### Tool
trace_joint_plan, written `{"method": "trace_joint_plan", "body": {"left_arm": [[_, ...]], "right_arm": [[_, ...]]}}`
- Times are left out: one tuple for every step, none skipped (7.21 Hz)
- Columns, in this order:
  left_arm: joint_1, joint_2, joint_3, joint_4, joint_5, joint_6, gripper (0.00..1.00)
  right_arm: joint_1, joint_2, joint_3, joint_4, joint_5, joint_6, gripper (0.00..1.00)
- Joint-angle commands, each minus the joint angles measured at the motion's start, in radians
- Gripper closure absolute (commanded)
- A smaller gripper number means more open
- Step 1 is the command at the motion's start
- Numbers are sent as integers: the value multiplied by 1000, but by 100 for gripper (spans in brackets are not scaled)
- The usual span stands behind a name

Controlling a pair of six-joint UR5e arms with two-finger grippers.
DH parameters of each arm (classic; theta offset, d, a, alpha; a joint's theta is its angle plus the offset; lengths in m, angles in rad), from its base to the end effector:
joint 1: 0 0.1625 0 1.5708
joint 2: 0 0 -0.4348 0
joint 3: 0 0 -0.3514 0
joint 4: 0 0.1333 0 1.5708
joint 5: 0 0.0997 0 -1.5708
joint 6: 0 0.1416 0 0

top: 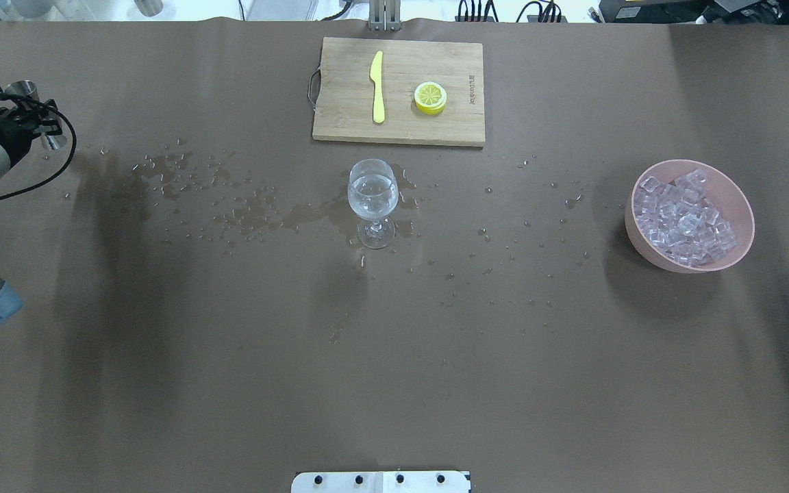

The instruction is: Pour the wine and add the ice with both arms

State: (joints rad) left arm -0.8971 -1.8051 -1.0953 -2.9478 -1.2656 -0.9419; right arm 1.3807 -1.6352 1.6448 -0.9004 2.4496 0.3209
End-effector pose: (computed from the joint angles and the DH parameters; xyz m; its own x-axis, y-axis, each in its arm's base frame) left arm 0.2411 -0.5838 0.6359 0.7511 -0.0416 -0.6589 0.5856 0.5027 0.6359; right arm -0.0627 -0.4541 0.6006 0.5541 -0.3247 0.7665 -0.0293 0.9126 0.4078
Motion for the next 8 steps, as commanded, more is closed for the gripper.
{"method": "trace_joint_plan", "body": {"left_arm": [[9, 23, 9, -2, -6, 8, 64], [12, 24, 11, 1, -9, 9, 46], [12, 24, 9, 4, -76, 9, 2], [6, 26, -1, -2, -90, 9, 2], [6, 24, -12, -4, -90, 11, 2], [-8, 26, -29, -11, -124, 11, 2], [-67, 89, -91, -30, -237, 12, 2], [-162, 155, -166, -31, -376, 50, 2]], "right_arm": [[0, 2, 3, 0, 0, 0, 0], [0, 2, 3, 0, 0, 0, 0], [0, 5, 0, 0, -1, 0, 0], [0, 15, -3, 0, -1, 0, 0], [0, 15, -3, 0, -1, 1, 0], [0, 17, -3, 0, -1, 0, 0], [0, 17, -3, 0, -1, 0, 0], [0, 17, -3, 0, -1, 1, 0]]}}
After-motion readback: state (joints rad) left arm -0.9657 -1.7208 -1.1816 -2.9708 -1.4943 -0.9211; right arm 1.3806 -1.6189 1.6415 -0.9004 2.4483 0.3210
